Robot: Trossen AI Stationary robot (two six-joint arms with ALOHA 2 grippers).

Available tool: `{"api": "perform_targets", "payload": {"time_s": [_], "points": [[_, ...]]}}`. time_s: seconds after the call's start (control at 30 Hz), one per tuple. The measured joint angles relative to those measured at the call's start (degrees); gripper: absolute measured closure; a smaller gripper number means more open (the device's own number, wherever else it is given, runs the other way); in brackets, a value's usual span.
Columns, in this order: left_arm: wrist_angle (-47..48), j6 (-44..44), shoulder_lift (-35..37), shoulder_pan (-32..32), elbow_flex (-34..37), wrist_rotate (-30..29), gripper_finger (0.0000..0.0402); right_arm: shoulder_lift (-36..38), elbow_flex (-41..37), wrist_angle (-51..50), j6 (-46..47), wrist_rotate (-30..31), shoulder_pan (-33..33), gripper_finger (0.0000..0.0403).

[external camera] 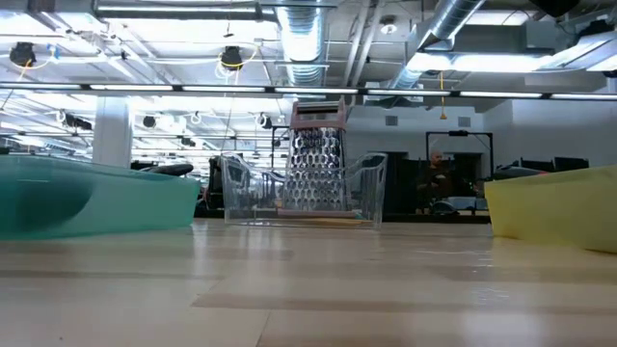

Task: Pick & Place Kitchen Items
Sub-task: Put the black spoon into the green bin

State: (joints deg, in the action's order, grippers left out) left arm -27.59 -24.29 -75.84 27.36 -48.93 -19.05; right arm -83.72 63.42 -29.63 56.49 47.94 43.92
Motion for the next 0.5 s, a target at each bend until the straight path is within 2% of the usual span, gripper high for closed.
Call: {"api": "perform_targets", "payload": {"time_s": [0.3, 0.5], "points": [[-4.32, 0.16, 10.59, 0.48, 0.0, 4.07, 0.0337, 0.0, 0.0, 0.0, -0.04, 0.07, -0.02, 0.0285], [-9.95, 6.13, 14.32, 0.52, 0.0, 8.5, 0.0335, 0.0, 0.0, 0.0, -0.04, 0.09, -0.08, 0.0285]]}}
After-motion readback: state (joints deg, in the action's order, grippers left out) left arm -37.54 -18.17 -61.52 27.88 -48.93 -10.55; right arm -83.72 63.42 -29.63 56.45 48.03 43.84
